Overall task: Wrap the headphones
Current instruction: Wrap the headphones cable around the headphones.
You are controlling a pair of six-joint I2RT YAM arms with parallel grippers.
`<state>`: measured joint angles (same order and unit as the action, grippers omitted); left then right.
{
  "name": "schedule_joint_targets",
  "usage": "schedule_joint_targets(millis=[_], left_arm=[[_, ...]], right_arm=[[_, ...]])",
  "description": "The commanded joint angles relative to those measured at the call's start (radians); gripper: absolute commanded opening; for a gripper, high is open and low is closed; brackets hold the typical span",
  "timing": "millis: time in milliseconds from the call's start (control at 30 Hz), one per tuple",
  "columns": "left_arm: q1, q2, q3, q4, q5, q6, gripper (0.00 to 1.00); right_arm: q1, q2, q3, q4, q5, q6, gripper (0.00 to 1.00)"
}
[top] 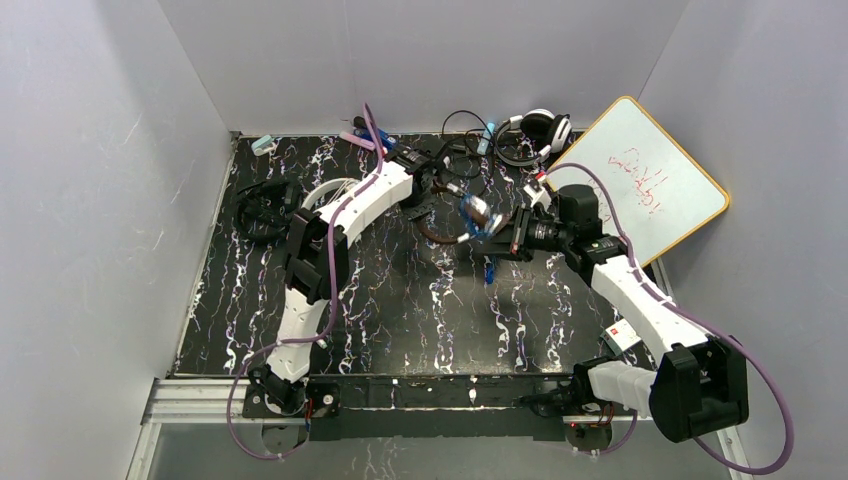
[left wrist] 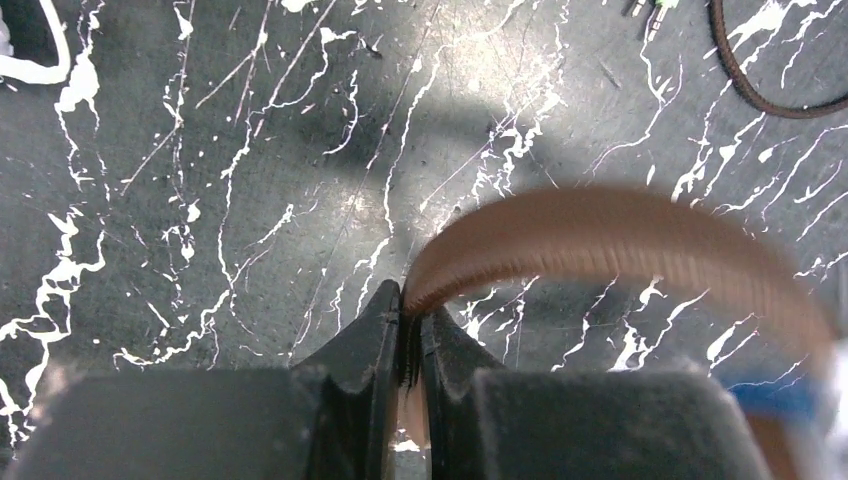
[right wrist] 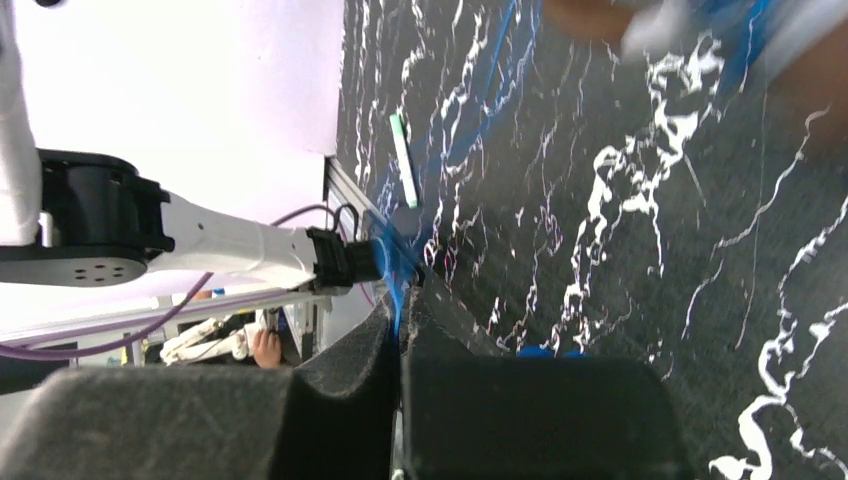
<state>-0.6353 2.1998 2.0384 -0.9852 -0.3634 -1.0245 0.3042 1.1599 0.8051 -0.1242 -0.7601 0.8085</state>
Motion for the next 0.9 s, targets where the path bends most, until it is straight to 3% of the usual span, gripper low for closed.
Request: schedule_joint_targets(millis=[0,200,467,733,867], left_arm=[[0.020,-0.106,-0.021,0.067,-0.031,-0.073,0.00],[0.021,-0.153,-0.049,0.084,-0.037,-0.070,0.00],[0.024,-0.205,-0.049,0.094,0.000,-0.038,0.00],[0.037,-0.302,-0.050,0.084,0.023,0.027,0.00],[0.054,-0.371,-0.091,0.087,0.060,0.076,0.00]], right_arm=[[0.025,-0.034,-0.038,-0.025,-0.030,-0.009,0.10],[0.067,-0.002,-0.074,-0.015,0.007,-0.029,0.15],[0.079,0.031,-0.128,-0.004,0.067,-0.072,0.15],[0.075,0.029,-0.156,-0.019,0.201,-0.128,0.01],[0.061,0.035,-0.169,0.022,0.223,-0.126,0.01]])
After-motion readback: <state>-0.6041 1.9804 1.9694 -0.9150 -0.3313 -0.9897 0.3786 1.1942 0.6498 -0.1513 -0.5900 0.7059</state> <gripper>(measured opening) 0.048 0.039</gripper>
